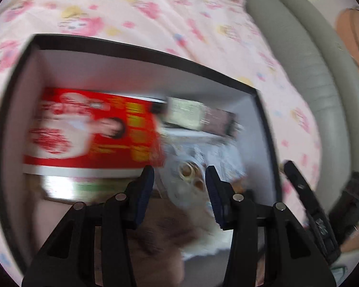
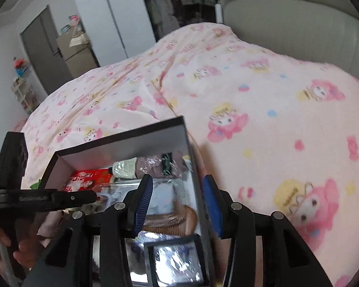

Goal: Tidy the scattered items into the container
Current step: 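Carry the phone case with both grippers over the box and lower it, then open both grippers to release the phone case into the box, then withdraw both grippers from the box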

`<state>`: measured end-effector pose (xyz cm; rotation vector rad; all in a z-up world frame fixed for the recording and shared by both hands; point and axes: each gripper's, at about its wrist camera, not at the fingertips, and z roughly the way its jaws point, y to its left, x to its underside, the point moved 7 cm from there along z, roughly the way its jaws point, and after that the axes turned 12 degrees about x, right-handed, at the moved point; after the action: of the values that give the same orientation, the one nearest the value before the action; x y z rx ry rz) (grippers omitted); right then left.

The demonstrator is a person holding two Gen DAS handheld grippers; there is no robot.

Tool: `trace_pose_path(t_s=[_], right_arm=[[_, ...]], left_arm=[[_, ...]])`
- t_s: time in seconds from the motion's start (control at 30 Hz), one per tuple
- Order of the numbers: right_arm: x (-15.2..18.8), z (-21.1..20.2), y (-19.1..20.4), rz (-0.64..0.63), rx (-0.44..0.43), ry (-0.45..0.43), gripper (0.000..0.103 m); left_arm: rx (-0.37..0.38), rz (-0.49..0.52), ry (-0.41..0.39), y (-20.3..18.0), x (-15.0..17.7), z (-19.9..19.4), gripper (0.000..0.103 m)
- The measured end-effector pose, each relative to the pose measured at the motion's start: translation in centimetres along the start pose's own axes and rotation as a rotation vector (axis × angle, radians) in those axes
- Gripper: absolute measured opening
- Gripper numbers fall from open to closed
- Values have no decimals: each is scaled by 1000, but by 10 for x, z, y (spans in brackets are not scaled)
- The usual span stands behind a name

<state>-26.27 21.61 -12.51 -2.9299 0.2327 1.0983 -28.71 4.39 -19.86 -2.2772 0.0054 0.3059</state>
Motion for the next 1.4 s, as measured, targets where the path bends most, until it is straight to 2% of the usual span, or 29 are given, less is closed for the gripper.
trace_pose_path(t_s=[0.03, 0.1, 0.2, 0.23, 0.3, 0.33, 0.37, 0.43, 0.5, 0.63, 0.7, 0.87, 0.93, 1.17, 1.4], right_arm=[[0, -1, -3, 2, 0, 1, 40], [2, -1, -6, -5, 4, 8, 40], [6, 2, -7, -3, 1, 30, 40], [7, 3, -6, -8, -3, 35, 40], [11, -1, -3, -40, 14, 28, 40], [14, -5, -2, -64, 31, 25, 40], [17, -11, -1, -87, 40, 24, 40], [21, -33, -3, -105, 54, 0, 40], [28, -68, -6, -91, 55, -50, 44], [43, -117, -6, -101, 40, -98, 46], [50, -136, -5, -106, 29, -114, 46], [67, -160, 4, -123, 0, -114, 47], [76, -167, 10, -126, -8, -108, 47], [105, -193, 28, -142, -43, -99, 47], [114, -213, 66, -224, -90, -129, 47]], left_arm=[[13, 20, 16, -6, 2, 2, 45], [-14, 39, 7, -10, 3, 2, 45], [-161, 19, -106, 1, -3, -10, 45], [-182, 25, -116, 1, -2, -8, 45], [-124, 23, -39, -5, 4, 7, 45], [-84, 16, -2, -14, 11, 14, 50], [-99, 31, -1, -20, 14, 14, 51], [-104, 84, -28, -38, 23, 3, 51], [-95, 110, -45, -51, 35, -11, 52], [-161, 158, -103, -60, 74, -45, 54], [-139, 175, -110, -67, 99, -60, 54], [-158, 289, -183, -99, 142, -99, 55], [-158, 321, -212, -112, 155, -112, 62], [-154, 352, -250, -122, 193, -139, 62], [-202, 338, -281, -105, 203, -171, 62]])
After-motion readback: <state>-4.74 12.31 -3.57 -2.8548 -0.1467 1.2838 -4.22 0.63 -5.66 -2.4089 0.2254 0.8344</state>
